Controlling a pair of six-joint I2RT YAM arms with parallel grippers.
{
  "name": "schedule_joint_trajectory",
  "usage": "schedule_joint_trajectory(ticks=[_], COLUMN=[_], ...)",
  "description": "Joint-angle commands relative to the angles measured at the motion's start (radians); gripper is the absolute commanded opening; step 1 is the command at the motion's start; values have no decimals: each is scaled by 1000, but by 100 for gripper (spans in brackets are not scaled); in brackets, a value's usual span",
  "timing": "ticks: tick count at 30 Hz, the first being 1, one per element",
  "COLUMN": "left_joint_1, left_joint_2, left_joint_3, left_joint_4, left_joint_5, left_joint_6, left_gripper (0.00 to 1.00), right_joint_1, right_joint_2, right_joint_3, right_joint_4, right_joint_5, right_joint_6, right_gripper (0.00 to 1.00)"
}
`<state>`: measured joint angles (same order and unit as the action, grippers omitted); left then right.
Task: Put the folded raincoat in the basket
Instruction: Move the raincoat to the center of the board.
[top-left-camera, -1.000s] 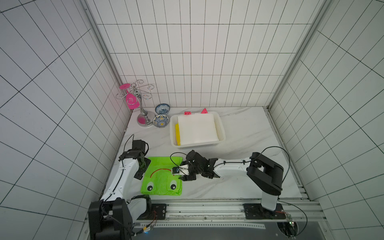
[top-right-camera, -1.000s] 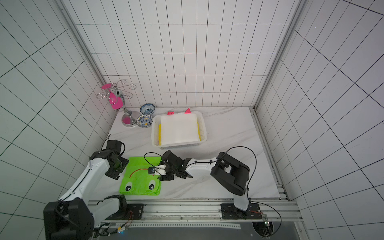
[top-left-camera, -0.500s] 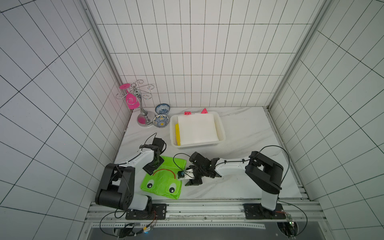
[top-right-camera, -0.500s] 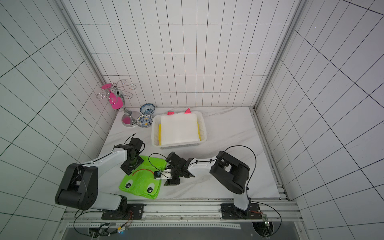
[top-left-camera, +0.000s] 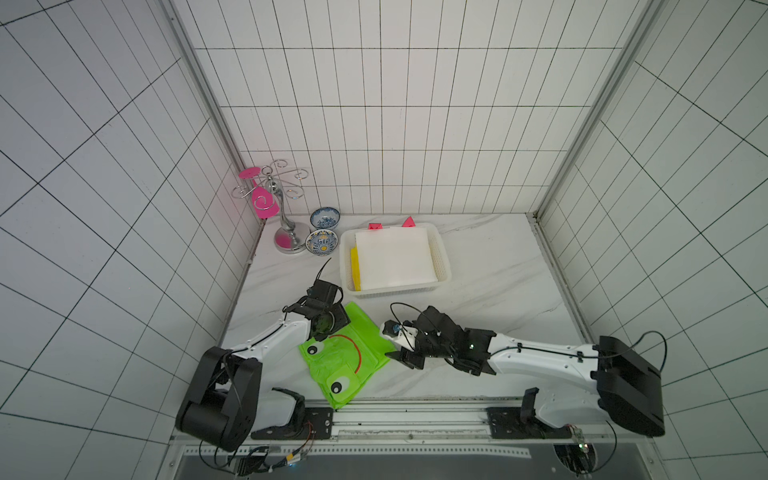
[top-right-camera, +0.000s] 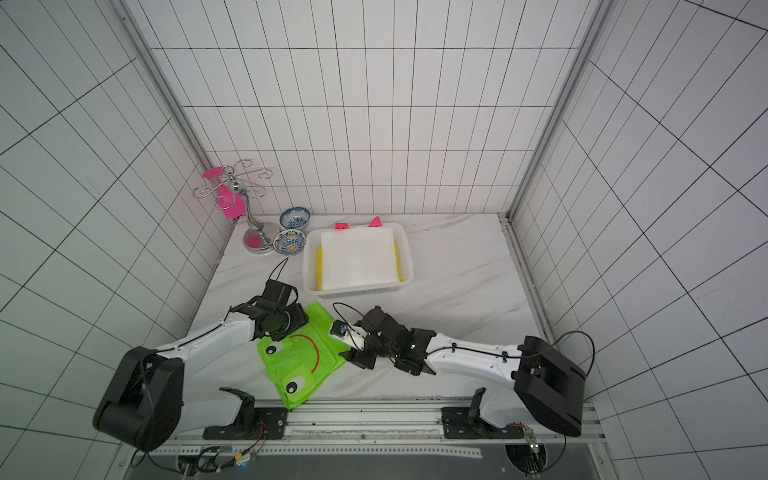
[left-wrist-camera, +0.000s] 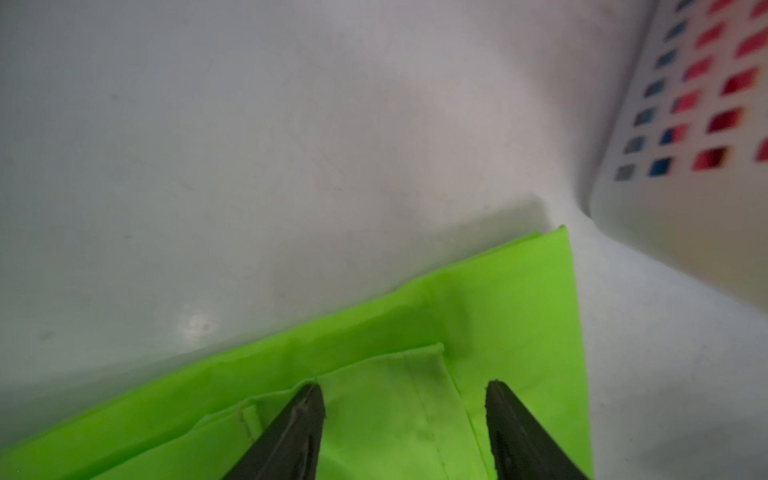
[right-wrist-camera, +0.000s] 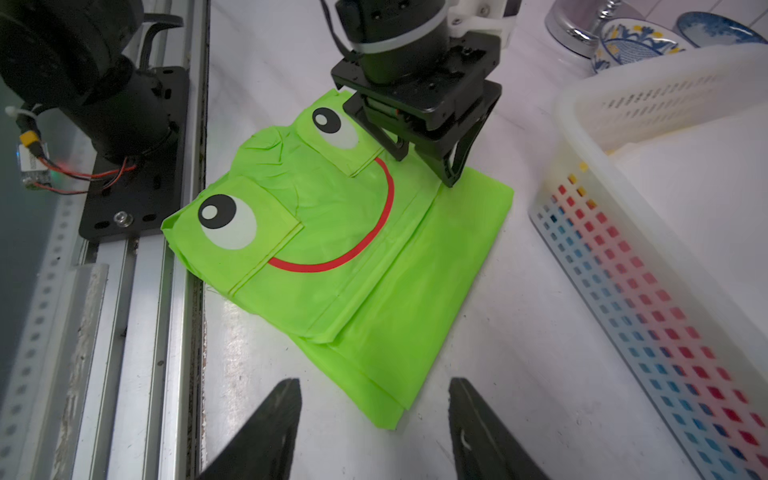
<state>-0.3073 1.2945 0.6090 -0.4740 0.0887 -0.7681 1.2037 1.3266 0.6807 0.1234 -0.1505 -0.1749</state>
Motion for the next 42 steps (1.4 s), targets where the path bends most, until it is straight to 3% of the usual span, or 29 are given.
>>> schedule_joint_trajectory(ticks=[1,5,7,12,15,17,21,26,31,33,36,38,42], left_joint_1=[-10,-14,-14,13,128,225,353,346,337,332,307,274,160], left_joint_2=[-36,-56,-92,-200,-256,-302,-398,-480,-470,-449,-419,-395,-353], left_joint_3=[-7,19,57,196,225,209,155,97,111,105,78,56,61], left_joint_4=[60,48,-12,-336,-471,-524,-625,-711,-740,-739,-705,-670,-628], left_joint_5=[147,247,240,-117,-219,-232,-264,-236,-213,-210,-173,-141,-152], left_joint_6=[122,150,135,42,-31,-78,-171,-280,-287,-298,-313,-330,-363], left_gripper=[65,65,65,77,83,86,86,84,84,85,84,84,84], right_joint_1=[-6,-5,-6,-5,-5,-7,-9,-17,-15,-16,-22,-26,-29], right_joint_2=[-24,-10,16,148,258,325,381,463,527,540,525,489,375], right_joint_3=[-61,-87,-78,90,254,343,353,377,397,393,373,341,253], right_joint_4=[8,26,26,-134,-314,-413,-404,-413,-374,-363,-358,-349,-351], right_joint_5=[75,70,66,198,283,291,264,205,124,123,155,198,333], right_joint_6=[138,171,177,248,409,516,678,755,831,855,888,922,1026], right_gripper=[60,59,59,59,59,58,55,55,51,44,15,3,0])
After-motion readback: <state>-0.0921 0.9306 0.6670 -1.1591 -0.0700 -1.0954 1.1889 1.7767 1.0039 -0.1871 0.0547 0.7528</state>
